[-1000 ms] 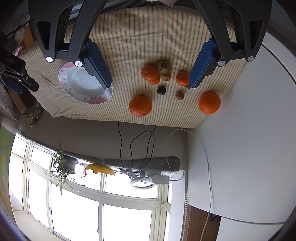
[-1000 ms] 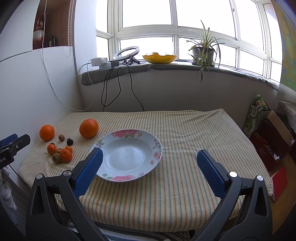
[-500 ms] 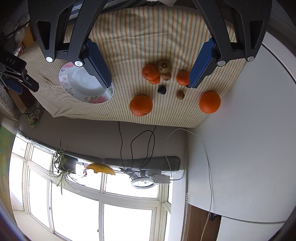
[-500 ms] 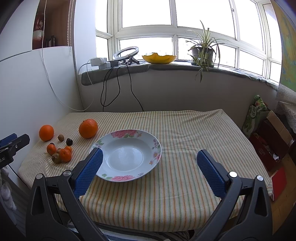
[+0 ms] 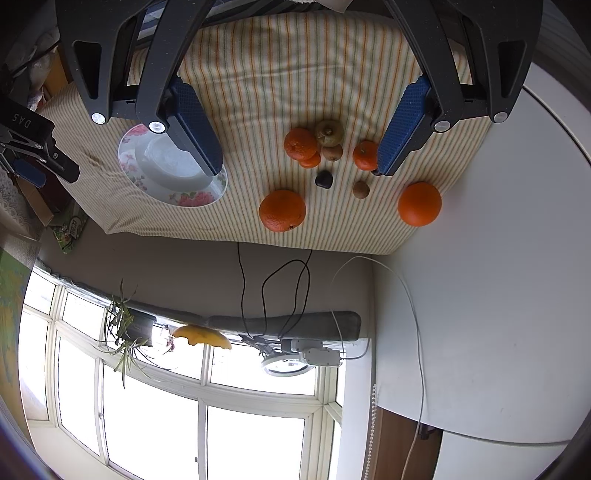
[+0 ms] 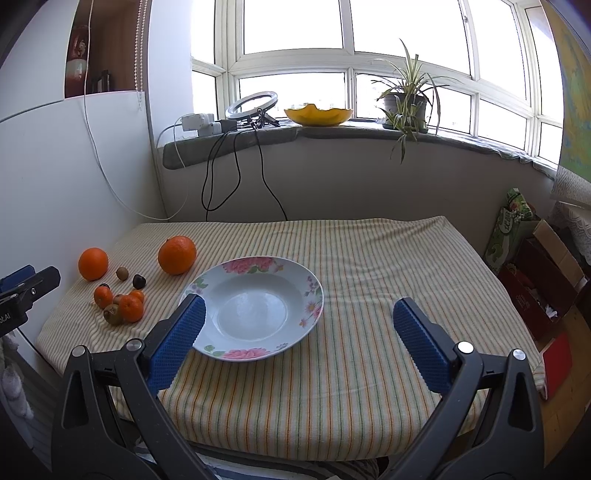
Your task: Organize fruits
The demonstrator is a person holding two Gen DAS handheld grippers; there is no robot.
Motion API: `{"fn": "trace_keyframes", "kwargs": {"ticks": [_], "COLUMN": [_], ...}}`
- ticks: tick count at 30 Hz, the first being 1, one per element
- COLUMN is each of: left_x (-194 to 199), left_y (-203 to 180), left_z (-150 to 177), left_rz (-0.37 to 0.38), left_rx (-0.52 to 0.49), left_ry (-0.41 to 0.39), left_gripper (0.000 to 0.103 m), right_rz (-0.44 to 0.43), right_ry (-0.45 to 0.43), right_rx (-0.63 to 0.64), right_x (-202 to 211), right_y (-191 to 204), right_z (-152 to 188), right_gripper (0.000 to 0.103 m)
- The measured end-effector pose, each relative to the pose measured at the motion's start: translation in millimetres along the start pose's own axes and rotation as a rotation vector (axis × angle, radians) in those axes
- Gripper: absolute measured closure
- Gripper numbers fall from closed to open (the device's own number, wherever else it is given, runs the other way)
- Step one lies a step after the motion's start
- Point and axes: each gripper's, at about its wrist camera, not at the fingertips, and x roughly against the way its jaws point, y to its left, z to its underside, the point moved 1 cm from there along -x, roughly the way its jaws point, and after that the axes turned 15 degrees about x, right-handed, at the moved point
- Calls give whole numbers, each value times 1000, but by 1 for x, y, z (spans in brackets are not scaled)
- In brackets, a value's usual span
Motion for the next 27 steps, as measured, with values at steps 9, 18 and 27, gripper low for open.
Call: {"fn": "trace_keyframes", "kwargs": {"ticks": [9, 18, 27], "left_x": [0, 0, -6], "left_y": [0, 0, 3], "left_z": [0, 1, 1], "left_rz": [0, 0, 10], "left_rx": [2, 1, 8], "left_ry": [0, 1, 20], "left_gripper": [17, 17, 17], "right_rz": [-1, -1, -8], "right_ry": [1, 2, 11], "right_rx": [0, 1, 4], "right_x": [-1, -1, -4], "right_y": [0, 0, 1], "right_z": [0, 0, 2], "right_gripper": [0, 0, 0]}}
